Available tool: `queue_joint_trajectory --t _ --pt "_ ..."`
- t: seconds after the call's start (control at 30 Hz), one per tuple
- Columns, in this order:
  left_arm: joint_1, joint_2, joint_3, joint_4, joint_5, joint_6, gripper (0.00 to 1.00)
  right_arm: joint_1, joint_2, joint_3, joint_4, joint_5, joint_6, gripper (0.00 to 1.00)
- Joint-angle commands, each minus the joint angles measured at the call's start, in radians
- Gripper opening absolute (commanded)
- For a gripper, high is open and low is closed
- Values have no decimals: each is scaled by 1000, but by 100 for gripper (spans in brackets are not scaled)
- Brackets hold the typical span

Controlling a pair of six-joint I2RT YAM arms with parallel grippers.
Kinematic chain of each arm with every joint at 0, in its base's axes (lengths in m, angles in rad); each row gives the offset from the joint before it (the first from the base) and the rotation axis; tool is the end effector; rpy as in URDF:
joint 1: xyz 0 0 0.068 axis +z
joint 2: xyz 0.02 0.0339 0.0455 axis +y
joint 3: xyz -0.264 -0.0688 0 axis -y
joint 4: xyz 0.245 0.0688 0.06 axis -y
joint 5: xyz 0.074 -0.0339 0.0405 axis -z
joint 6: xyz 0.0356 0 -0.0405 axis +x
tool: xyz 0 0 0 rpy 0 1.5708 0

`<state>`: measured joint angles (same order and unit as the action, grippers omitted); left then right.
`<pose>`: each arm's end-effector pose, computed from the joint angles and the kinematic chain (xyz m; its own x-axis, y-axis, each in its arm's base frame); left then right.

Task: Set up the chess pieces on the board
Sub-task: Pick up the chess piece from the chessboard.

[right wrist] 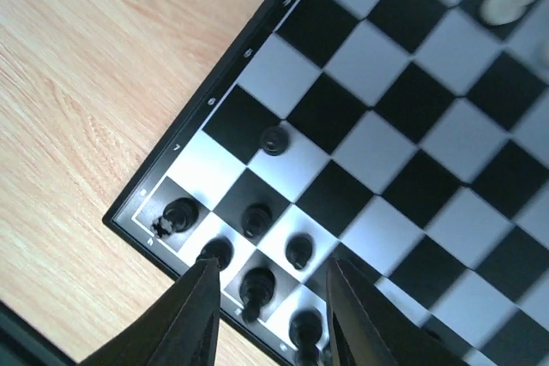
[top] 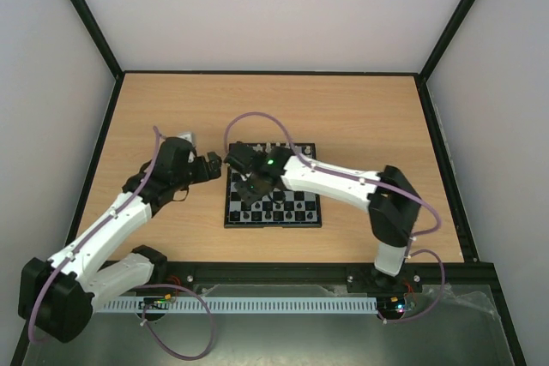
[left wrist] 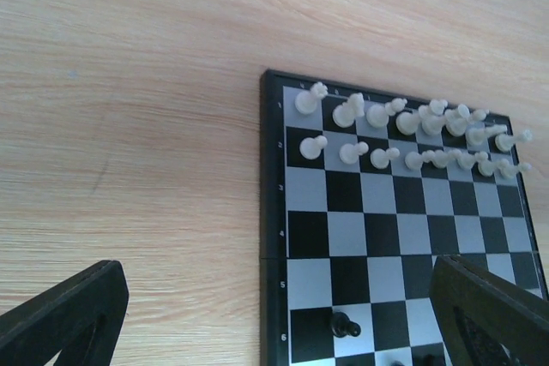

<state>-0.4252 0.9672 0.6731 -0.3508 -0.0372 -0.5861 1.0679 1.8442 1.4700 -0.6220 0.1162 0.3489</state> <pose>0.1915 -0.0853 0.2514 -0.6692 -0.3037 -0.6781 0.0180 0.9058 -0.4234 0.1967 0.3491 0.2422 -0.6673 -0.5086 -0.5440 -0.6510 0.7532 0.0943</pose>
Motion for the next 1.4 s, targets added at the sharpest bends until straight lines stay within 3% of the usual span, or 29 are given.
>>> queue_joint_trajectory --t 0.0,0.27,0.6,0.83,1.17,1.37 --pt "-22 87 54 -22 114 40 99 -54 -144 -74 -17 54 20 36" --pt "-135 267 137 -88 152 53 98 -143 -290 -229 38 28 33 39" --pt "-288 485 240 -146 76 28 63 -158 -358 -311 74 -17 24 39" --pt "-331 586 275 -165 5 16 43 -158 -385 -340 84 -35 25 39" --pt "-333 654 284 -139 -15 14 36 -158 -392 -356 92 -54 25 38" --pt "-333 648 280 -145 -20 11 18 -158 -394 -359 94 -56 25 38"
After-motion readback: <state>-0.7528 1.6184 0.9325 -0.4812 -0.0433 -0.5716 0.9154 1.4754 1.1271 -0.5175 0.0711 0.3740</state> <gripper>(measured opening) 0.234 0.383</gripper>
